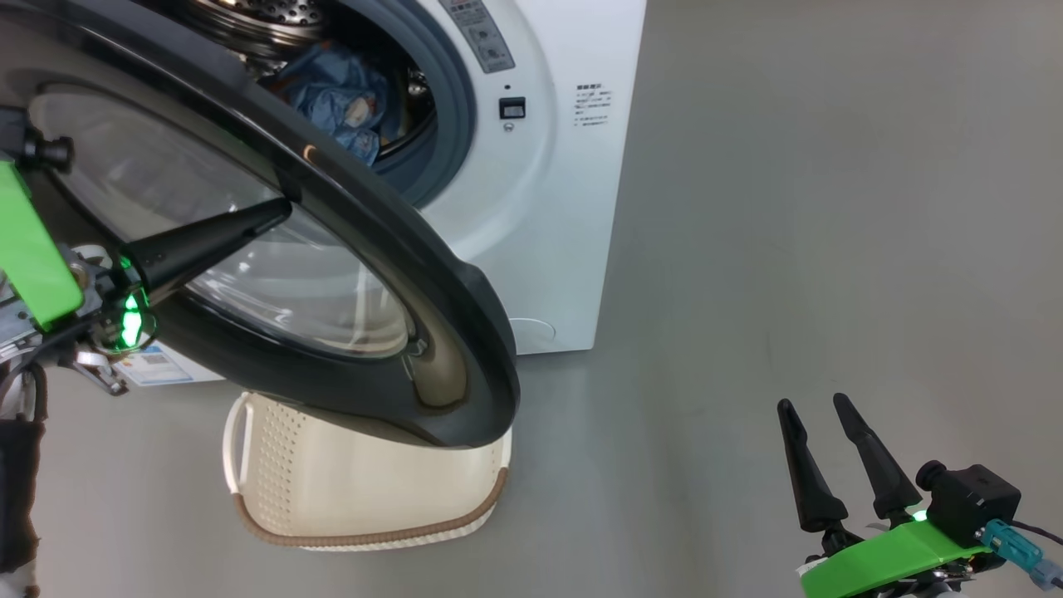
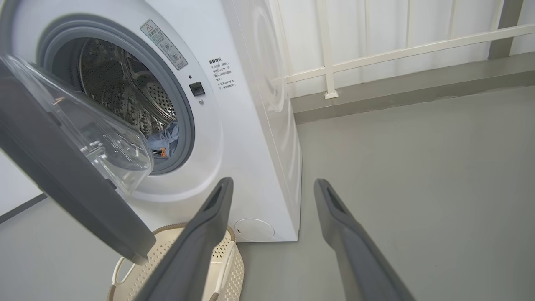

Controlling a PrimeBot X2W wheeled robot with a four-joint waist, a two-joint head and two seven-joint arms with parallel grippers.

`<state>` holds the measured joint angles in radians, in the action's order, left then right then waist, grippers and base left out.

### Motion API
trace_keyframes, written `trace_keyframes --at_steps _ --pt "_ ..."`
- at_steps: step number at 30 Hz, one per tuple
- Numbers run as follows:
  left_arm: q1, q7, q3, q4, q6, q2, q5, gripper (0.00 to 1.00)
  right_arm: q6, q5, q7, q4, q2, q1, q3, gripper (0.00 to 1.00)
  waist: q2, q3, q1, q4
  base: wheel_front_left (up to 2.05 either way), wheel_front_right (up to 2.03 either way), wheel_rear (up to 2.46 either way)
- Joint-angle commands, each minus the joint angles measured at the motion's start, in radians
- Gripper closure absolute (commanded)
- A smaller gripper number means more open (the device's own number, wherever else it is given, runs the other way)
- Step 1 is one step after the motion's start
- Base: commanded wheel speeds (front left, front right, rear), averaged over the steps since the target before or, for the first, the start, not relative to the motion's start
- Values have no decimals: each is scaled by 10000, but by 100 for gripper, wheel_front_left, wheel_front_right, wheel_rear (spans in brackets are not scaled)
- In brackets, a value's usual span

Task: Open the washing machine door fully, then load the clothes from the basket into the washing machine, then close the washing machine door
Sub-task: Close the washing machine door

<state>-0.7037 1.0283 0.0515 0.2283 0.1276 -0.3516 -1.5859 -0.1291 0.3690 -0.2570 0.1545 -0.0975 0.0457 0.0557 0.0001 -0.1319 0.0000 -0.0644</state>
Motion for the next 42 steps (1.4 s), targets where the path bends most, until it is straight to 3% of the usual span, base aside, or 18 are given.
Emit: trace_keyframes --at_steps 1,19,21,25,26,27,30,42 --pt "-335 -48 -404 -248 31 -467 102 100 -16 -102 -48 -236 -28 146 244 0 -1 79 0 148 0 0 0" --pt "1935 -805 -1242 -971 31 -753 308 98 -16 39 -48 -70 -299 -232 457 0 -1 897 0 1299 0 0 0" --pt "2338 -993 -1421 -1053 31 -716 271 88 -16 72 -48 -62 -333 -289 471 0 -1 968 0 1316 0 0 0" --pt "3173 -1411 -1709 -1257 31 -764 446 54 -16 110 -48 -100 -411 -368 493 0 -1 1017 0 1304 0 0 0" --pt "3368 -1584 -1773 -1301 31 -774 542 34 -16 114 -48 -112 -435 -382 483 0 -1 1016 0 1294 0 0 0" --pt "3559 -1781 -1853 -1303 31 -747 597 21 -16 119 -48 -118 -455 -396 462 0 -1 1017 0 1277 0 0 0" --pt "4103 -2340 -1998 -1295 31 -715 800 0 -16 128 -48 -137 -491 -414 427 0 -1 981 0 1192 0 0 0" --pt "5613 -5048 -1430 -1329 31 -903 1718 0 -16 74 -48 -198 -505 -446 298 0 -1 810 0 712 0 0 0"
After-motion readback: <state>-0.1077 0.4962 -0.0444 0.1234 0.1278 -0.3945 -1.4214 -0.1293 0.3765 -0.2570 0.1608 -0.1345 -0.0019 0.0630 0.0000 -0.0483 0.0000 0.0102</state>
